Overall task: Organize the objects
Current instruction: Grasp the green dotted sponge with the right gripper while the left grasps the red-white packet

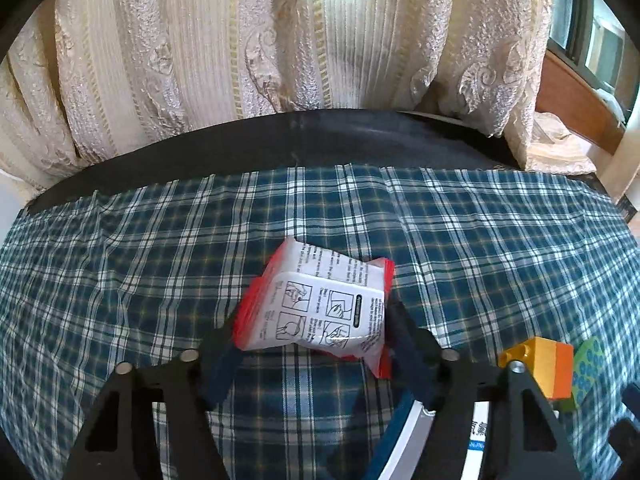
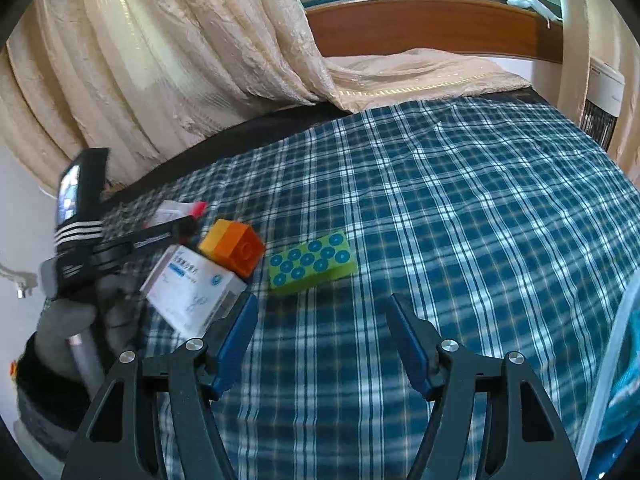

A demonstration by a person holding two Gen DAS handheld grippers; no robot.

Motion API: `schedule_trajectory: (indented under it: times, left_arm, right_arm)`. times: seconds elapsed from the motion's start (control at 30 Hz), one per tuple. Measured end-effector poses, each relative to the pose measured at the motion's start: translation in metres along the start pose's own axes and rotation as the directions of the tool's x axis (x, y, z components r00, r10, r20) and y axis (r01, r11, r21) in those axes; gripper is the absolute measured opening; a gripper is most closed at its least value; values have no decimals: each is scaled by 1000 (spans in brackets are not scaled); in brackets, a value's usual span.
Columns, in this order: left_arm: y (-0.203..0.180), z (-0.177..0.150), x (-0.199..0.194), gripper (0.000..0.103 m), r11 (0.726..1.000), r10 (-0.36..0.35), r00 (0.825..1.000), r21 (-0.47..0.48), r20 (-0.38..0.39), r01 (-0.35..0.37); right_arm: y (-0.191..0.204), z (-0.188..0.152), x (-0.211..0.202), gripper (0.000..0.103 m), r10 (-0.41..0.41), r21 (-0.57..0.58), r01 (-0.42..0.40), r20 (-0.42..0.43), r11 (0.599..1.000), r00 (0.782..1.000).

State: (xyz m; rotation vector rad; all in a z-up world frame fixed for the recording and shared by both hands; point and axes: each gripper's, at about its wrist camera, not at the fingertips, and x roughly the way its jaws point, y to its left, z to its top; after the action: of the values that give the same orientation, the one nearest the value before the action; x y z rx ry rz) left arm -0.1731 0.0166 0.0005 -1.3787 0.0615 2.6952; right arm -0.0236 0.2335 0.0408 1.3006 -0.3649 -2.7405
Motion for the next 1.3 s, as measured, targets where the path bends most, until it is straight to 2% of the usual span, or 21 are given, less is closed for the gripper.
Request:
schedule_trajectory:
  times: [0.07,0.2,0.23,0.27,0.33,0.4,0.67,0.7,0.77,1.0,1.3]
  left_arm:
    - [3,0,-4,62,1000,-15,1000,-11,-4,14]
    - [10,2,-11,60,999,-21,1000,-28,9,21]
    - [11,2,-13,53,999,-24,1000,-33,12,24]
    - [12,3,-14,53,999,-23,1000,-37,12,23]
    - [17,5,-16,53,999,-22,1000,-45,18,23]
    - [19,6,-19,52,999,-22,1000,-46,22,23]
    - [24,6,-16,52,999,-5,1000,-48,14,6]
    - [24,6,-15,52,999,-4,1000,-47,12,4]
    - [22,6,-12,52,999,0,1000,-44,8,0]
    - [23,6,-9,53,999,5,1000,-47,6,-5]
    - [23,9,-17,52,999,-21,999,-47,29,22]
  right_arm:
    - [-1,4,9,68,-18,-3,18,-9,1000,1000]
    - [2,10,22,68,-28,-18,27,-23,999,999]
    - [4,11,25,68,-32,-32,32,-24,999,999]
    - [6,12,28,68,-37,-46,35,-24,998,999]
    - [10,14,33,74,-43,-78,41,-26,996,999]
    - [13,15,39,76,-54,-106,51,-29,993,998]
    - [22,13,50,76,-115,-187,113,0,976,993]
    - [23,13,50,73,-117,-190,115,1,975,993]
    - [23,14,49,63,-115,-190,114,7,975,993]
    - [16,9,41,63,-97,-137,98,10,986,995]
    - [12,-3,2,63,-75,-72,80,69,994,995]
